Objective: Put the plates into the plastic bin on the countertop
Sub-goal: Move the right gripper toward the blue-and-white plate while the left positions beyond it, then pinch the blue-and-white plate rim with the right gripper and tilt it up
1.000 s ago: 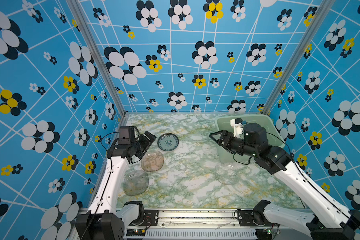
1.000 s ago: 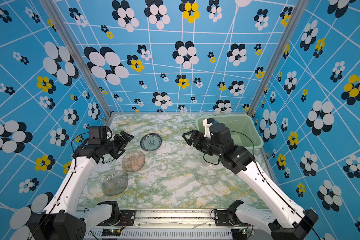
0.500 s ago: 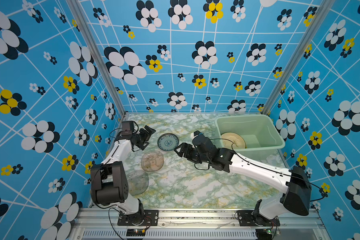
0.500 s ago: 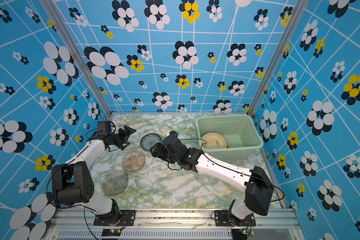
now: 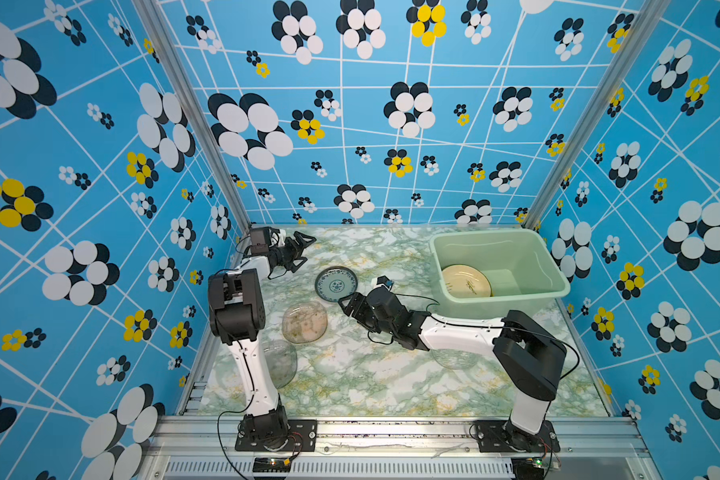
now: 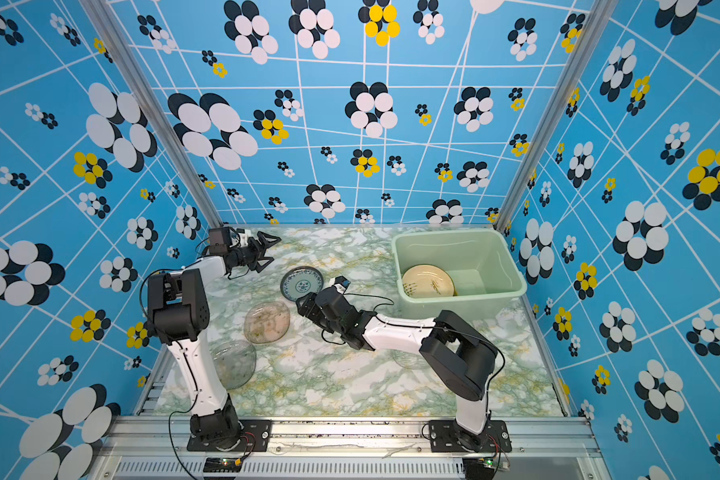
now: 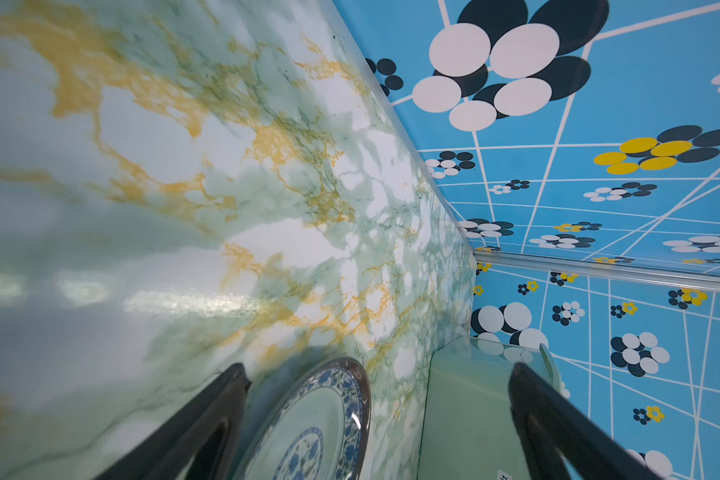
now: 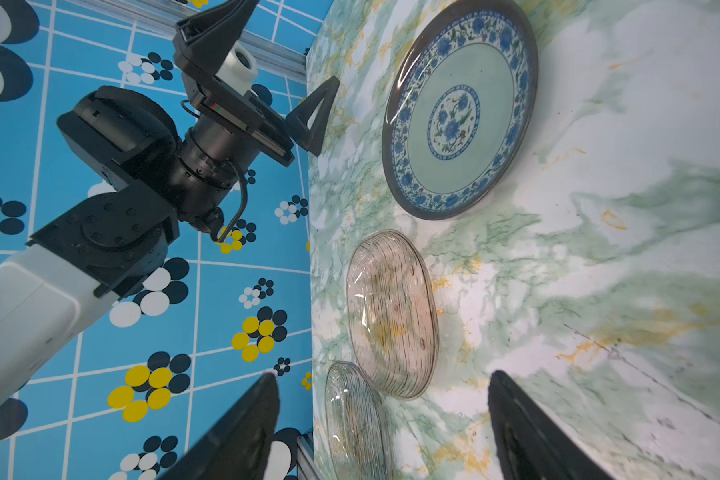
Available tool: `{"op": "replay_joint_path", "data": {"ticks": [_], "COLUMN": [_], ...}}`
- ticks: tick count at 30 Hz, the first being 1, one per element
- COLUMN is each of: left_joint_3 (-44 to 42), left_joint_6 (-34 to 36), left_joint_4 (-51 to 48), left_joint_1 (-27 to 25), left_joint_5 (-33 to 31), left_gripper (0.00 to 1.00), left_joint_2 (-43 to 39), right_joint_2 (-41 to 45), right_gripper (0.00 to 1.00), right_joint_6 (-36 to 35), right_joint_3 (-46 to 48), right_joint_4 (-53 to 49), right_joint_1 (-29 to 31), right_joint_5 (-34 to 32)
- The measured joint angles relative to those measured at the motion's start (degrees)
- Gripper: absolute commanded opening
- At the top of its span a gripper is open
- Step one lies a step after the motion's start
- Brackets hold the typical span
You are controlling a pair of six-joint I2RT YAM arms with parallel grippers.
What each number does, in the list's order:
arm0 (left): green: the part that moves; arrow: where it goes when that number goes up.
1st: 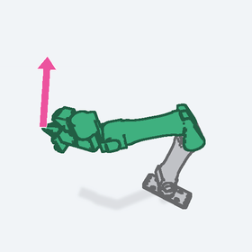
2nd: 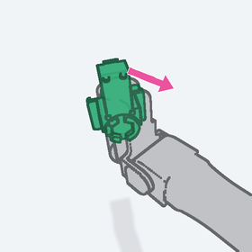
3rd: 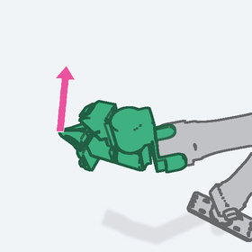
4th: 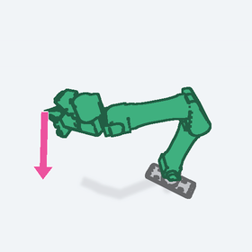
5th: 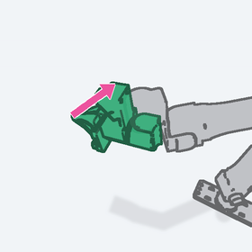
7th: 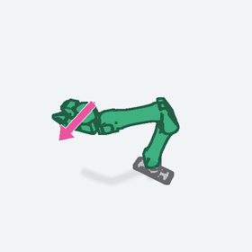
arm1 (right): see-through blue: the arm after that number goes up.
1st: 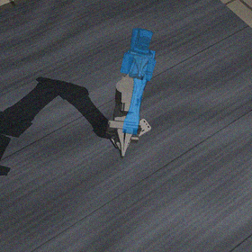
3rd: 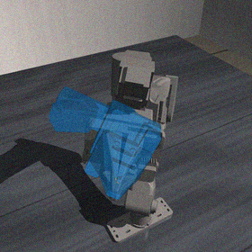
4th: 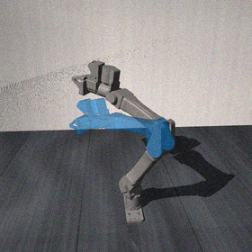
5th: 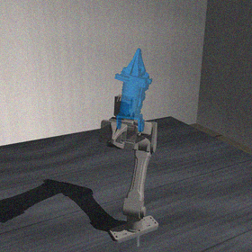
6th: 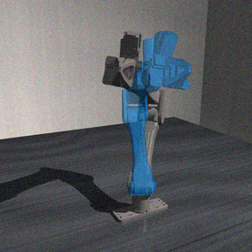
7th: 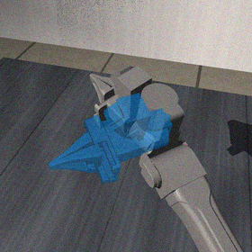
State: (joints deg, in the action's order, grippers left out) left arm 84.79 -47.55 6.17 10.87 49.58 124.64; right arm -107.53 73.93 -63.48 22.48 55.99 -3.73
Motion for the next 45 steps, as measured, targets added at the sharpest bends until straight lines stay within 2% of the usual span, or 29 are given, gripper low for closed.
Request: {"op": "replay_joint_path", "data": {"ticks": [5,9,19,24,32,45], "left_joint_3": [4.0,9.4,17.6,18.1,17.9,12.0], "left_joint_6": [-0.8,0.3,6.7,8.6,8.6,6.8], "left_joint_4": [4.3,3.3,-3.0,-6.2,-7.7,-2.1], "left_joint_1": [-0.1,-0.5,-5.2,-7.2,-7.4,-7.6], "left_joint_5": [2.6,3.6,3.9,4.0,4.0,5.9], "left_gripper": [0.99,0.99,0.99,0.99,0.99,0.99], "left_joint_2": [6.4,9.9,11.3,13.4,14.8,12.8], "right_joint_2": [-6.3,-9.1,-14.9,-15.8,-19.8,-23.2], "right_gripper": [0.79,0.79,0.78,0.78,0.77,0.77], "right_joint_6": [2.6,3.9,9.1,11.4,14.7,15.5], "right_joint_3": [0.6,0.5,-1.4,-2.4,-5.5,-10.1], "right_joint_4": [8.0,10.4,15.9,17.0,19.8,19.8], "right_joint_1": [-1.9,-2.6,-4.1,-4.4,-4.8,-5.8], "right_joint_5": [1.6,1.9,2.8,2.8,2.8,2.8]}}
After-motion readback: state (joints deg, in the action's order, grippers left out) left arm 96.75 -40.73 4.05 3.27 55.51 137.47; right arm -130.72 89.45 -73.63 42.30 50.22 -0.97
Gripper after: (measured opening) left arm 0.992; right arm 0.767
